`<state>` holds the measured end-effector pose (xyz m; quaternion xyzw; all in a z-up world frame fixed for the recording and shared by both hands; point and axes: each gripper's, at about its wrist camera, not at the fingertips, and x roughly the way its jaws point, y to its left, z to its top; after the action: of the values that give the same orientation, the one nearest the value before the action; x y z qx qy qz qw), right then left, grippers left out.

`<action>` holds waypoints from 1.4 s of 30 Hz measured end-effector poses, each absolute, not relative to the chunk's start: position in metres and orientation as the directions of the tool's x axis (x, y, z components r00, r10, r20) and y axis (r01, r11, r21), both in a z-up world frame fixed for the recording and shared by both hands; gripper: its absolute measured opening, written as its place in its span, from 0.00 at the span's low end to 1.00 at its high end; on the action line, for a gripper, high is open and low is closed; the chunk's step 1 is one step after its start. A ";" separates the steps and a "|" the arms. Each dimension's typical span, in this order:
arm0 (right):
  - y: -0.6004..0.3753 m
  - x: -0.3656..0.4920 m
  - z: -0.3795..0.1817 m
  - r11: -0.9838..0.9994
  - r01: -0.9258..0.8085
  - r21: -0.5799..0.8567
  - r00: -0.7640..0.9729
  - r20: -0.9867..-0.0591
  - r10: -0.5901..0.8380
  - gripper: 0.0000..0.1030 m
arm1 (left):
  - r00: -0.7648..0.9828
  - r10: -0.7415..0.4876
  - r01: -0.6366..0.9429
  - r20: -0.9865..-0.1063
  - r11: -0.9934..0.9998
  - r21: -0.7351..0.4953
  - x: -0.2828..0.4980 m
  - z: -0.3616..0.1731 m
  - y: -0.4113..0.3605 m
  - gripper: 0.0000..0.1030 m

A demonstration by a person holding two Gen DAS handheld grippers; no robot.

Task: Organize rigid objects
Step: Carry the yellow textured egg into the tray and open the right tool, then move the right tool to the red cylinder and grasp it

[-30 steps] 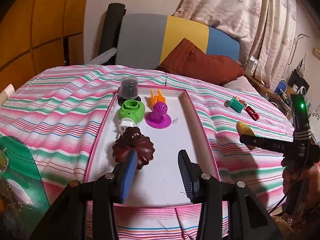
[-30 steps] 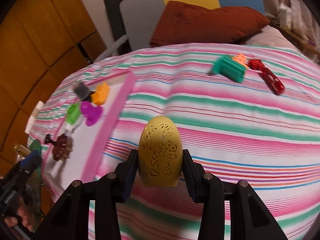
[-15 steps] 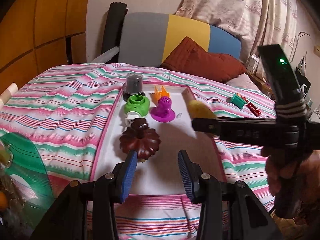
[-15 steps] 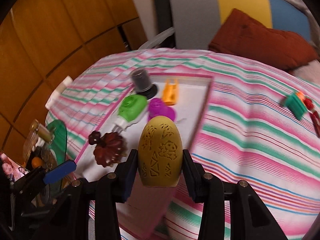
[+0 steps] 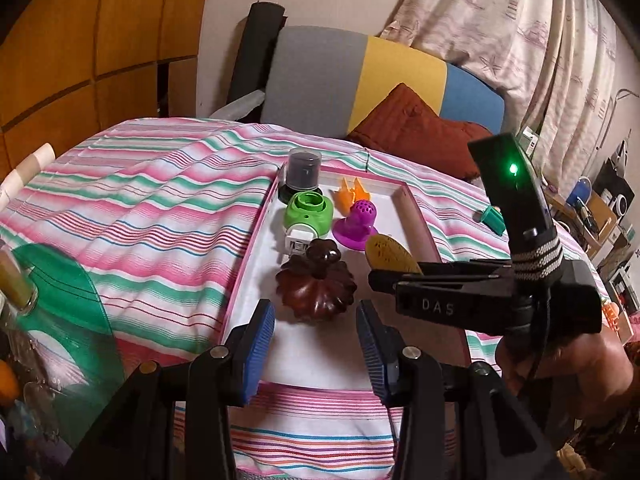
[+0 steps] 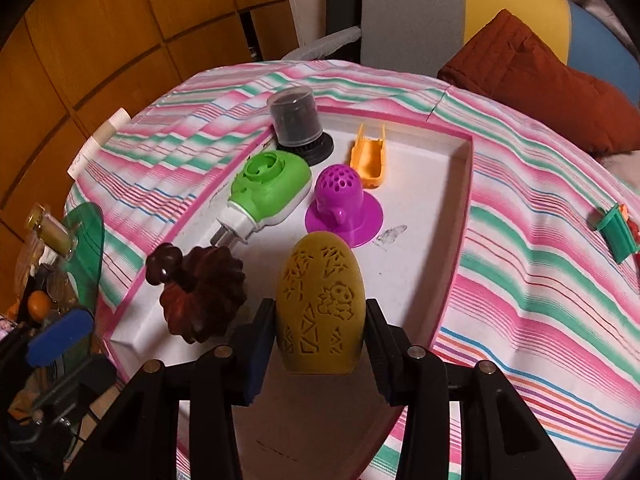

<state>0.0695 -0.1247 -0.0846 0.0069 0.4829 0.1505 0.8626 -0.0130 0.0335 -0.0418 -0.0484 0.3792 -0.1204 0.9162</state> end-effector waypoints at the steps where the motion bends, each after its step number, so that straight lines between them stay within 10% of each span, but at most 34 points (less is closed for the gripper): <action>1: -0.126 0.069 -0.084 0.954 -0.252 0.164 0.489 -0.829 0.272 0.43 | 0.684 -0.254 0.180 -0.684 0.967 -0.179 -0.013 -0.042 0.034 0.41; 24: -0.193 0.030 -0.043 0.971 -0.189 0.146 0.627 -0.743 0.234 0.47 | 0.658 -0.320 0.268 -0.682 0.946 -0.185 -0.021 -0.037 0.001 0.41; 42: -0.378 0.035 -0.061 0.994 0.113 0.000 0.635 -0.770 -0.072 0.47 | 0.603 -0.419 0.420 -0.679 0.890 -0.176 -0.017 -0.019 -0.075 0.41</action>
<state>0.0350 -0.3779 -0.0609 0.0241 0.4244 -0.0513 0.9037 -0.0169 -0.0750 -0.0187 0.0009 0.3789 -0.2344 0.8953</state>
